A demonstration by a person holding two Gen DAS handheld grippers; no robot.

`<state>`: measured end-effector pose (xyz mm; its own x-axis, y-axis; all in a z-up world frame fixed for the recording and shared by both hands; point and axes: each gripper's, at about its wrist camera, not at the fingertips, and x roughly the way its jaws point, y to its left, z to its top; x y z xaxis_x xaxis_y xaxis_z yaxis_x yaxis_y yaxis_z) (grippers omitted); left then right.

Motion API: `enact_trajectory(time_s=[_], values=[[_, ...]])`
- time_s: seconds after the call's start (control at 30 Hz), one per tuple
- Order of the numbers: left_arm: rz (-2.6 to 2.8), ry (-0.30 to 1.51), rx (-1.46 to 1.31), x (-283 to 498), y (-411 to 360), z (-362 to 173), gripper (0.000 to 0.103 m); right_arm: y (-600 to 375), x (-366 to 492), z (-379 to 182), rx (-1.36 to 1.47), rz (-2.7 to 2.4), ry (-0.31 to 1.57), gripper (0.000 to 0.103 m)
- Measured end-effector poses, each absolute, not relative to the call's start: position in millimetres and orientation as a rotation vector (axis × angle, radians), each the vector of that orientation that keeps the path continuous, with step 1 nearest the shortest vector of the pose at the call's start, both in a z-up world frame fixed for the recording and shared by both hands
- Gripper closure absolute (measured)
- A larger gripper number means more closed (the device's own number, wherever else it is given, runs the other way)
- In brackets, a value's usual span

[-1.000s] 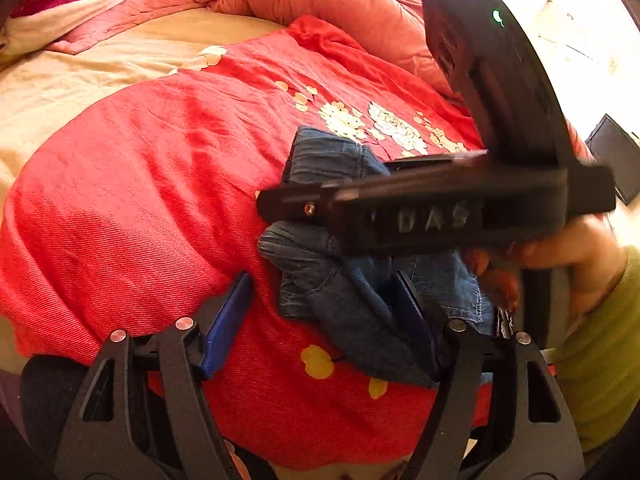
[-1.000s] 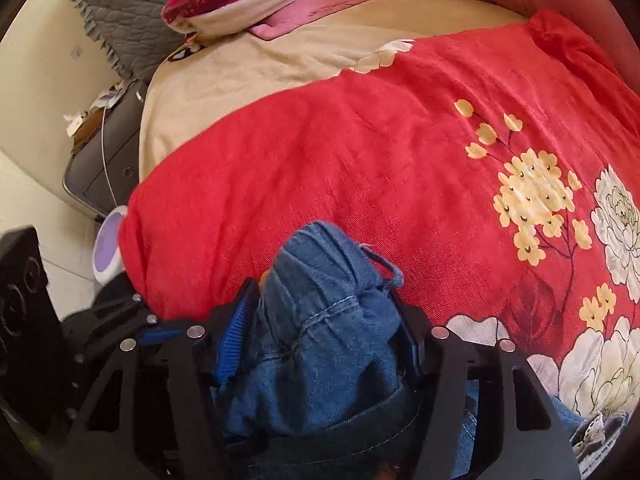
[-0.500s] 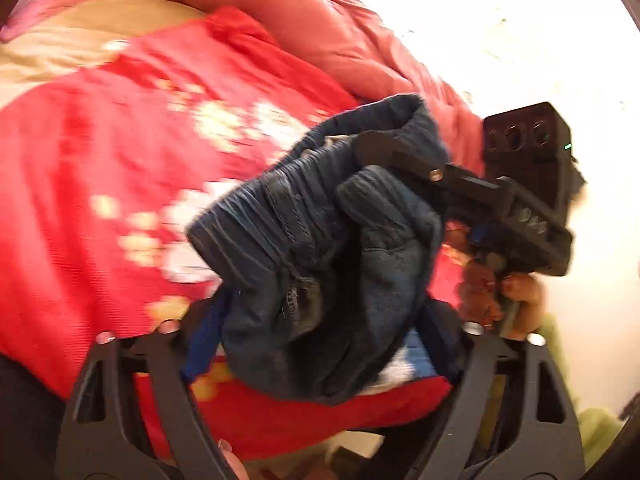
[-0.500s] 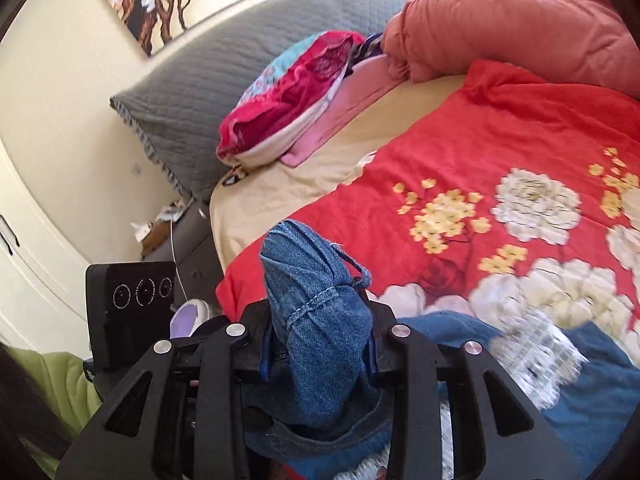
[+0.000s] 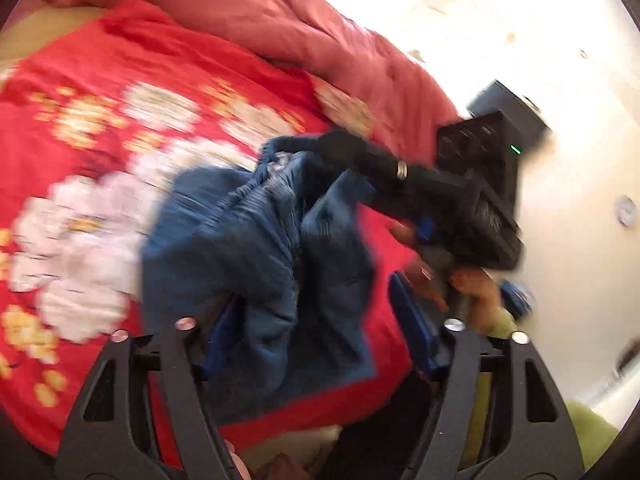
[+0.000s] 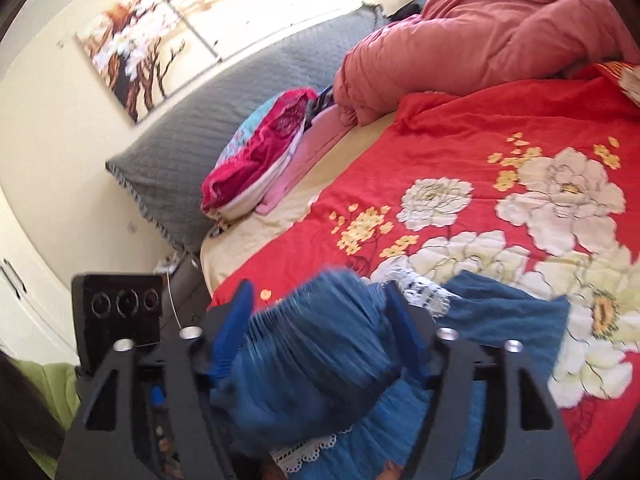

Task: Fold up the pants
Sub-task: 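Lift the waistband end with the right gripper and fold it over the pants, then release the folded pants and open the right gripper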

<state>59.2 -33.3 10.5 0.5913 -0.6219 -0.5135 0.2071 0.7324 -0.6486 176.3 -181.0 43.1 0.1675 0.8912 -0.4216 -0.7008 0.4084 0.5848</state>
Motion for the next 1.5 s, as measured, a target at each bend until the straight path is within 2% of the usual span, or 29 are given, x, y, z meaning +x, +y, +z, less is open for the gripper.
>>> enact_trajectory(time_s=[0.17, 0.27, 0.4, 0.6, 0.8, 1.5], values=[[-0.581, 0.731, -0.573, 50, -28, 21, 0.035, -228, 165, 43, 0.315, 1.037, 0.764, 0.03], [-0.344, 0.75, -0.378, 55, -26, 24, 0.035, -239, 152, 42, 0.256, 0.94, 0.756, 0.027], [-0.162, 0.811, -0.187, 70, -37, 5, 0.035, -225, 125, 38, 0.122, 0.87, 0.749, 0.022], [-0.157, 0.906, -0.132, 53, -47, -32, 0.034, -200, 97, -7, -0.182, 0.664, 0.841, 0.019], [-0.166, 0.914, -0.149, 55, -46, -40, 0.033, -215, 99, -30, -0.072, 0.653, 0.88, 0.017], [-0.202, 0.859, -0.163, 29, -50, -8, 0.028, -238, 55, 24, 0.038, 0.612, 0.731, 0.012]])
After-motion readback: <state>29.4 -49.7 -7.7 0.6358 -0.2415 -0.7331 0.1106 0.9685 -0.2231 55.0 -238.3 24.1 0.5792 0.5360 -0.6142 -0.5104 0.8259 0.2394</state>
